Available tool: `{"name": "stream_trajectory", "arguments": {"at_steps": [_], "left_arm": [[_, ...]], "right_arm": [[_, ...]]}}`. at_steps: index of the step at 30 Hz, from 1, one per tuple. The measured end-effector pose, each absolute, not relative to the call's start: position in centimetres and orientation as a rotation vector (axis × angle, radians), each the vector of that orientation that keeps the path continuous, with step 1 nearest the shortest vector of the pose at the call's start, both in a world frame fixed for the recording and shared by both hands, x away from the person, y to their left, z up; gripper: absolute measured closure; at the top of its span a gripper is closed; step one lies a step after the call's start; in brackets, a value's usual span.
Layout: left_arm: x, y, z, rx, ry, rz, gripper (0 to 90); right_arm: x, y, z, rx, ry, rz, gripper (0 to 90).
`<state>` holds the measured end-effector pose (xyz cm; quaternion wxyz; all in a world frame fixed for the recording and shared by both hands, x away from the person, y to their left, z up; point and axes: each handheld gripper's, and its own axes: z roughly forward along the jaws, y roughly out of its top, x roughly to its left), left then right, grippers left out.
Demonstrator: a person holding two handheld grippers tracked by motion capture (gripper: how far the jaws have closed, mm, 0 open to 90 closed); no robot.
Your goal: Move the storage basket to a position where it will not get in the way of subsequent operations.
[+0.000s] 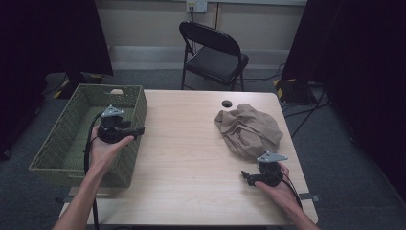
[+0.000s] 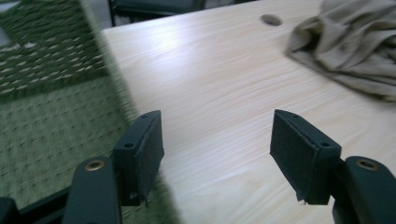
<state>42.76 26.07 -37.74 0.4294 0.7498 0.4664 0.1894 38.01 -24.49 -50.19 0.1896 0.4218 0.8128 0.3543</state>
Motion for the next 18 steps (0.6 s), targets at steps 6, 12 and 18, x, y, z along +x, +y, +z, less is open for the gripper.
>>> {"name": "stream_trajectory", "arguments": {"at_steps": [6, 12, 18], "left_arm": [[41.3, 24.0, -37.6, 1.896, 1.063, 0.448, 39.3], [40.0, 21.7, -37.8, 1.931, 0.981, 0.425, 38.0], [39.8, 18.9, -38.7, 1.969, 0.929, 0.374, 39.5]], "right_arm": [[38.0, -24.5, -50.0, 1.194, 2.299, 0.984, 13.8], [37.9, -24.6, -49.4, 1.221, 2.301, 1.005, 16.8], [37.7, -24.9, -48.3, 1.223, 2.267, 1.069, 20.7]]}}
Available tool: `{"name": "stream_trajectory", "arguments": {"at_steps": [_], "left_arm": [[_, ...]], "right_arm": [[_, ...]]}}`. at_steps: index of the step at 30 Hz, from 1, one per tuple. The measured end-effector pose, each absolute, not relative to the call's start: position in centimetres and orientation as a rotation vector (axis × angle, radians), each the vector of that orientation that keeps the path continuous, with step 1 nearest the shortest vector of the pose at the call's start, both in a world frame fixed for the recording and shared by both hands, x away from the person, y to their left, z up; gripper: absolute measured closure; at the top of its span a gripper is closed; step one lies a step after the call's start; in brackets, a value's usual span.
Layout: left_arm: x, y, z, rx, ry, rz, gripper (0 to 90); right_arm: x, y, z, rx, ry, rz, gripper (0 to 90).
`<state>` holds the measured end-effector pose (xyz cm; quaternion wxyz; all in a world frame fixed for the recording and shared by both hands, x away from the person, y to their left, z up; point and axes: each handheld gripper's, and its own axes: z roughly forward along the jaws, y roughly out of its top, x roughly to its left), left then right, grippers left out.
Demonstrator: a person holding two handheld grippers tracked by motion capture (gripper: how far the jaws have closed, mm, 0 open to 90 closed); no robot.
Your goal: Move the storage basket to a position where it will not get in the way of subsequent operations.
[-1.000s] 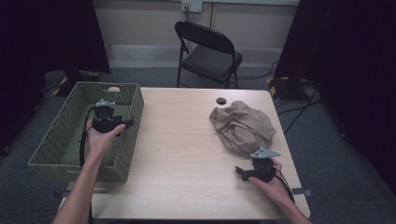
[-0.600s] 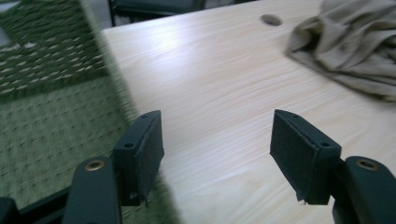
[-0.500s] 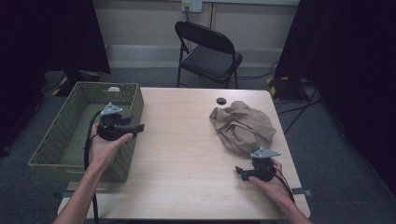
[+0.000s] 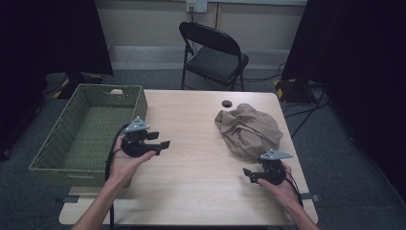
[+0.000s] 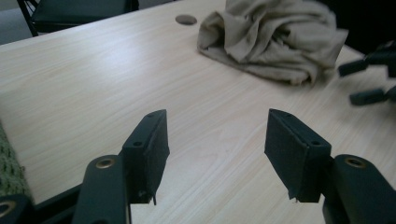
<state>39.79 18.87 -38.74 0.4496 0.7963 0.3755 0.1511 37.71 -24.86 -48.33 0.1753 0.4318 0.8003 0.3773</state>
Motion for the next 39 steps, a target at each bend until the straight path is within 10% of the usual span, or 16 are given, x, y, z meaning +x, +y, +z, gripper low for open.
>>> {"name": "stream_trajectory", "arguments": {"at_steps": [18, 39], "left_arm": [[40.9, 16.8, -46.5, 2.095, 0.989, 0.208, 35.7], [39.9, 15.9, -49.7, 2.188, 0.951, 0.391, 19.4]], "right_arm": [[39.7, -24.7, -43.0, 1.129, 2.193, 1.195, 26.6], [47.3, -24.4, -44.7, 1.202, 2.120, 1.078, 13.9]]}}
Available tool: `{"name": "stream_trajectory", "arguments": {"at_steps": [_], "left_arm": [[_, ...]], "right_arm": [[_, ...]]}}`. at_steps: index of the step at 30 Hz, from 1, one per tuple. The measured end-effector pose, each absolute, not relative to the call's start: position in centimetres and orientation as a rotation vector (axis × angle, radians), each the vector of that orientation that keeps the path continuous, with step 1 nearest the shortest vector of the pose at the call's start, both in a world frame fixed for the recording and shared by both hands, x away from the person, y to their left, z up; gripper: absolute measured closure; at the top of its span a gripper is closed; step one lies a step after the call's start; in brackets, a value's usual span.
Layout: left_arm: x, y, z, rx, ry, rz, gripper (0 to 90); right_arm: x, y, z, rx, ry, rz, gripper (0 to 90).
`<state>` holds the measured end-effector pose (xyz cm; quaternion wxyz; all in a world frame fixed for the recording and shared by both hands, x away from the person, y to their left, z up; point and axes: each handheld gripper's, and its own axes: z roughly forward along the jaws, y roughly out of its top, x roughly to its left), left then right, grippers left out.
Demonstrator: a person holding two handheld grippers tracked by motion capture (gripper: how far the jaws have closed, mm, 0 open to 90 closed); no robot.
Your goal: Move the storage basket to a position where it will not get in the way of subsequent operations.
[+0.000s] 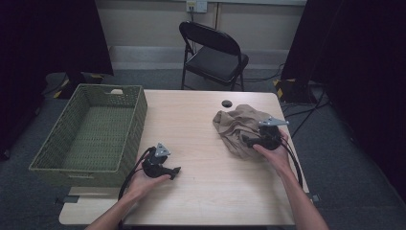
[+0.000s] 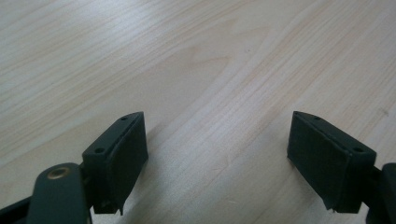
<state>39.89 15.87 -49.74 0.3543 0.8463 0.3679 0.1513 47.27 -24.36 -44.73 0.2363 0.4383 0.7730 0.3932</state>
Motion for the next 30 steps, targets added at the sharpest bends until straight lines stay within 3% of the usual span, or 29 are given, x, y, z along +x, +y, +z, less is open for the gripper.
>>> {"name": "stream_trajectory", "arguments": {"at_steps": [3, 7, 11, 14, 16, 20, 30], "left_arm": [[39.7, 16.2, -50.2, 2.144, 0.953, 0.423, 14.0], [39.6, 16.2, -50.3, 2.141, 0.961, 0.418, 14.0], [39.6, 16.3, -50.2, 2.144, 0.958, 0.426, 14.2], [39.6, 16.2, -50.2, 2.137, 0.966, 0.425, 14.4], [39.7, 16.3, -50.2, 2.140, 0.971, 0.424, 14.7], [39.8, 16.3, -50.2, 2.138, 0.974, 0.421, 14.6], [39.8, 16.4, -50.2, 2.136, 0.968, 0.425, 14.6]], "right_arm": [[47.2, -23.9, -45.5, 1.182, 2.138, 1.008, 14.2], [47.1, -23.8, -47.3, 1.213, 2.155, 0.907, 19.5], [46.8, -24.1, -48.1, 1.254, 2.128, 0.941, 43.1], [46.2, -24.1, -47.8, 1.240, 2.143, 0.971, 67.9], [45.8, -23.9, -47.7, 1.225, 2.164, 0.985, 75.8], [45.1, -23.0, -47.6, 1.195, 2.220, 1.034, 80.9], [42.3, -19.6, -47.4, 1.068, 2.361, 1.107, 79.9]]}}
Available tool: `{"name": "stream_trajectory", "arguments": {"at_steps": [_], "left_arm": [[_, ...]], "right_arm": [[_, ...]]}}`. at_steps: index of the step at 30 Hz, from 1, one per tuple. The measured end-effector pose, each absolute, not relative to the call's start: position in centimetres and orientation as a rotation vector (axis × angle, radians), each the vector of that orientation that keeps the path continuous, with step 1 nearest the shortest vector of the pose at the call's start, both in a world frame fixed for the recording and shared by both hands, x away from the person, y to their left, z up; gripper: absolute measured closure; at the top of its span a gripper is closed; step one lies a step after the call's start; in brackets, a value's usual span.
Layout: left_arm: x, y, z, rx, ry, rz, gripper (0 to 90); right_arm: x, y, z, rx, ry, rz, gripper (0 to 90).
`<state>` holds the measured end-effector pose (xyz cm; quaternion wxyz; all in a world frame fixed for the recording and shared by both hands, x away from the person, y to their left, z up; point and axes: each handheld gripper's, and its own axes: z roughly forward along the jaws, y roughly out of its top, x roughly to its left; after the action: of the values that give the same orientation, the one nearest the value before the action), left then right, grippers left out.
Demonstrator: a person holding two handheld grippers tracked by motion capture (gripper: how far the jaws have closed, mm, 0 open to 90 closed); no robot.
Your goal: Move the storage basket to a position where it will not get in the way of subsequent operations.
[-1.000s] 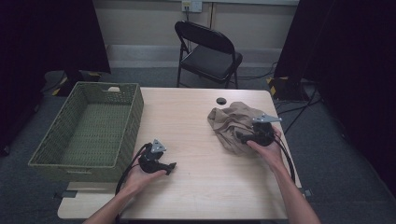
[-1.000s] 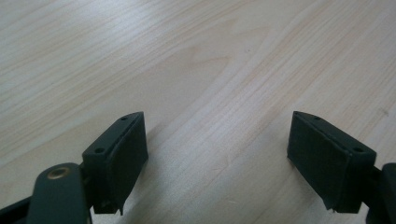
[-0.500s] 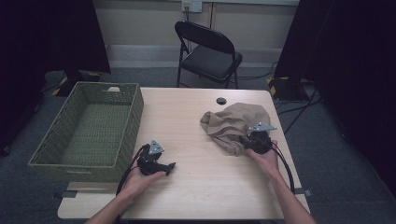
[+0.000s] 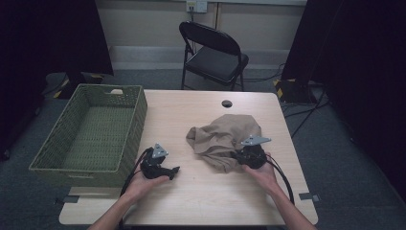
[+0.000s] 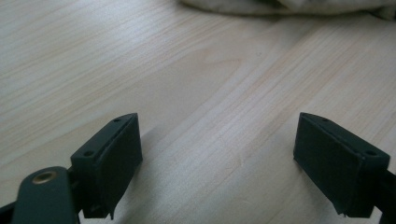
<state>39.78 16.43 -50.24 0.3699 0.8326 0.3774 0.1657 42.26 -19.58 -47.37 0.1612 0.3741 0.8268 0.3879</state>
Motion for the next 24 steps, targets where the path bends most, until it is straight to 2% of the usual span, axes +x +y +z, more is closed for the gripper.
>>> {"name": "stream_trajectory", "arguments": {"at_steps": [9, 11, 15, 17, 24], "left_arm": [[39.8, 16.8, -50.1, 2.149, 0.985, 0.412, 15.0], [39.8, 17.0, -49.9, 2.172, 0.969, 0.429, 15.6], [39.7, 17.0, -49.7, 2.167, 0.994, 0.423, 19.9], [39.7, 16.9, -49.6, 2.173, 0.995, 0.415, 22.7], [40.0, 16.9, -48.8, 2.178, 0.973, 0.416, 29.1]], "right_arm": [[39.2, -17.8, -47.1, 0.979, 2.465, 1.139, 78.6], [38.4, -17.7, -46.9, 0.961, 2.480, 1.147, 75.7], [37.9, -18.4, -45.5, 0.956, 2.452, 1.246, 62.3], [38.0, -18.8, -44.4, 0.946, 2.402, 1.257, 50.8], [40.0, -20.9, -43.6, 1.045, 2.277, 1.300, 37.2]]}}
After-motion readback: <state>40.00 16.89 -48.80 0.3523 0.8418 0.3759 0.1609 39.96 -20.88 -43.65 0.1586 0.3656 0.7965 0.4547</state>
